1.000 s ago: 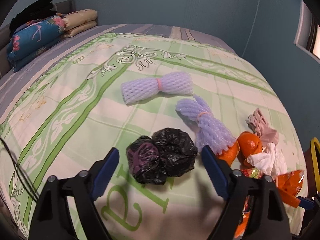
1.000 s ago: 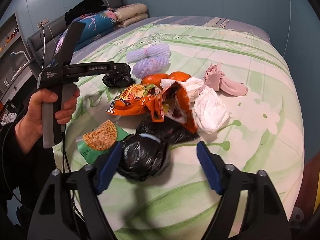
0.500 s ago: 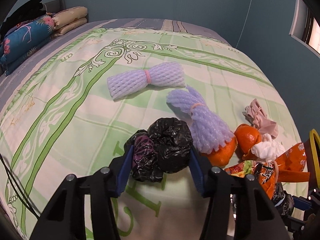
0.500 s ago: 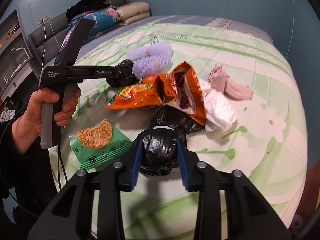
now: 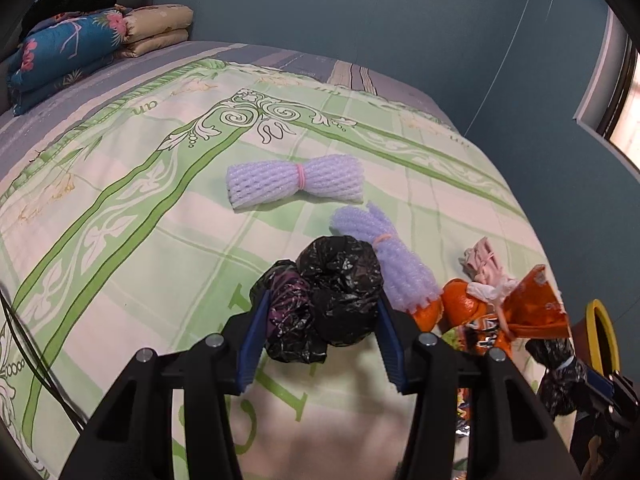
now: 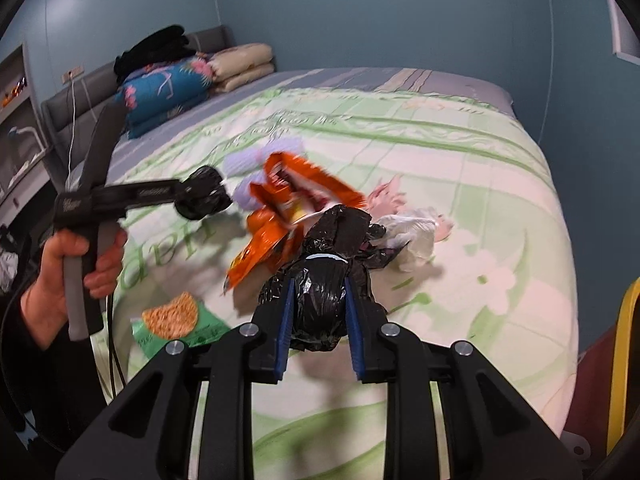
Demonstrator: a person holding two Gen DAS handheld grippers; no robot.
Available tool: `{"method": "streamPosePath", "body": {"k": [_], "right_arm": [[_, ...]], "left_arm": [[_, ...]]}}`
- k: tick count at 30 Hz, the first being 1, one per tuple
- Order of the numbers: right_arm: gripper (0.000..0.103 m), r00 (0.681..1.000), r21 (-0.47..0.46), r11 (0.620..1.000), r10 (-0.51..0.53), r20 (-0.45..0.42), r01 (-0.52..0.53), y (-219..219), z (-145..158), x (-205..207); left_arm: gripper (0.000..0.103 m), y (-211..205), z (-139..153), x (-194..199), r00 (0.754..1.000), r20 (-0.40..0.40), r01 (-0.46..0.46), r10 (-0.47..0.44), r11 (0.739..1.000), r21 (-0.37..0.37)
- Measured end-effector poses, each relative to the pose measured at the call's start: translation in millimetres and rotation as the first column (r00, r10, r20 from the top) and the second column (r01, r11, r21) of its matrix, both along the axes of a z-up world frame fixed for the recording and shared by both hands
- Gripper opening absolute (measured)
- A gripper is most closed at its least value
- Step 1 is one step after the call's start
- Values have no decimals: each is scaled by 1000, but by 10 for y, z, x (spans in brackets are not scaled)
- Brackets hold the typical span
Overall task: Collect trash
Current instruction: 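Grasp the black plastic bags with the left tool while the right tool grasps another black bag, then carry both black plastic bags with both tools over the yellow bin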
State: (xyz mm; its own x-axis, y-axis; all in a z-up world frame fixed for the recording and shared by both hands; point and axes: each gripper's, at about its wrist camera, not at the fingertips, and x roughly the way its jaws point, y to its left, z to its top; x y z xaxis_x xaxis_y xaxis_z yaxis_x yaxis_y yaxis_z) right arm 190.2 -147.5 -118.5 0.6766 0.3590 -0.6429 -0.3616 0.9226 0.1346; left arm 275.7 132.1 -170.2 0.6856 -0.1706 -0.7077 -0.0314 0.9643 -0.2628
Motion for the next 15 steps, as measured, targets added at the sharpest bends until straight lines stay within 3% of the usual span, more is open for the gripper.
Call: {"method": "streamPosePath", "body": {"k": [15], "right_arm": [[23,985,64,991,-125,123,118,-597,551,-87]], "left_arm": [[47,11,410,-286,993,119,-15,17,1000,-17]]}}
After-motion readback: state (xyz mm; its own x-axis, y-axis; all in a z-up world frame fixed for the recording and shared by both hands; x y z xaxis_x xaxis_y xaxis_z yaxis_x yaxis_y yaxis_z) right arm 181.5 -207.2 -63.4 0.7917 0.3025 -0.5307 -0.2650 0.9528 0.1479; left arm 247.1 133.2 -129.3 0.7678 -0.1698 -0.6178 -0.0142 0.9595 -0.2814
